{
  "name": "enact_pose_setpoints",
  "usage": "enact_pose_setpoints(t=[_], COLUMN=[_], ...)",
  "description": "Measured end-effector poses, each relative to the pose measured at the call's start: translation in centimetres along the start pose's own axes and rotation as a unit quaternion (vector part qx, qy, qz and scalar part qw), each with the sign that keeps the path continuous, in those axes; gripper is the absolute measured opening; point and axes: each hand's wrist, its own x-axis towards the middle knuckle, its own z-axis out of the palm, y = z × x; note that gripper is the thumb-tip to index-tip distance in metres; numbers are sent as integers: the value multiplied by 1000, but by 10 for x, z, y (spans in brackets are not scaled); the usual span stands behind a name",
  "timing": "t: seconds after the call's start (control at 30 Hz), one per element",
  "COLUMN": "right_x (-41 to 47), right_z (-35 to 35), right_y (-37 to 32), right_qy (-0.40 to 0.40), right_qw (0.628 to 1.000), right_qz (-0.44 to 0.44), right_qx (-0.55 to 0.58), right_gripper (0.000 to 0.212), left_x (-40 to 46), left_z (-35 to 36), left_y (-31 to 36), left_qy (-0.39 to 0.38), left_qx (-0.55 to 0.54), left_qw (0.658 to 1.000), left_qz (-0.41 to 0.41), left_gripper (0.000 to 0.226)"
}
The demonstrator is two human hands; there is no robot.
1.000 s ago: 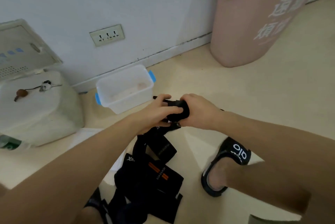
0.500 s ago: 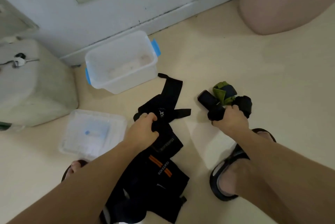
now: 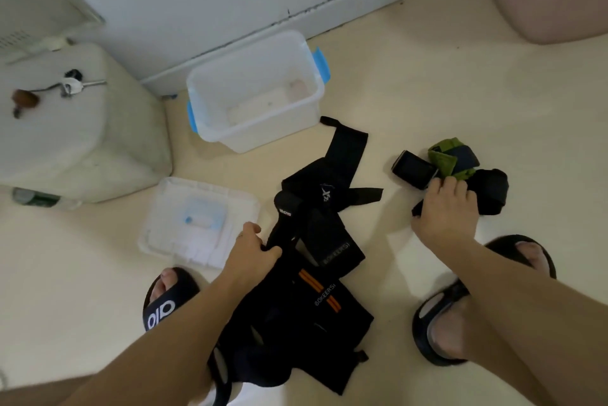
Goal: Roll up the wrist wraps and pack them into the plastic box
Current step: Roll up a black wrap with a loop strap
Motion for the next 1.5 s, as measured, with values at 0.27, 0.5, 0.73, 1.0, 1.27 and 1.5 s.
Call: enact_pose_setpoints(t=[0.27, 0.5, 0.73, 1.0, 1.27, 1.5], right_x=[-18, -37, -41, -56, -84, -104], right_z=[-38, -38, -45, -75, -124, -165], right_y=[-90, -137, -126, -94, -83, -66], right_qy=[-24, -204, -222, -284, -291, -249], right_qw=[961, 872, 877, 893, 876, 886], right_qz=[-138, -95, -88, -110, -162, -182], right_qx=[237, 435, 416, 330, 348, 346], right_gripper=[39, 50, 34, 16, 7, 10], left_x=[-4, -1, -17, -59, -93, -115], left_z=[-2, -5, -34, -64, -89, -103], left_y=[-14, -9, -8, 9, 23, 21], left_qy=[-101, -86, -62, 26, 64, 84], left_qx=[-113, -154, -246, -275, -291, -162], left_qw=[987, 983, 966, 960, 954, 980], left_qz=[-47, -53, -52, -39, 4, 83], left_gripper=[94, 29, 5, 20, 11, 27])
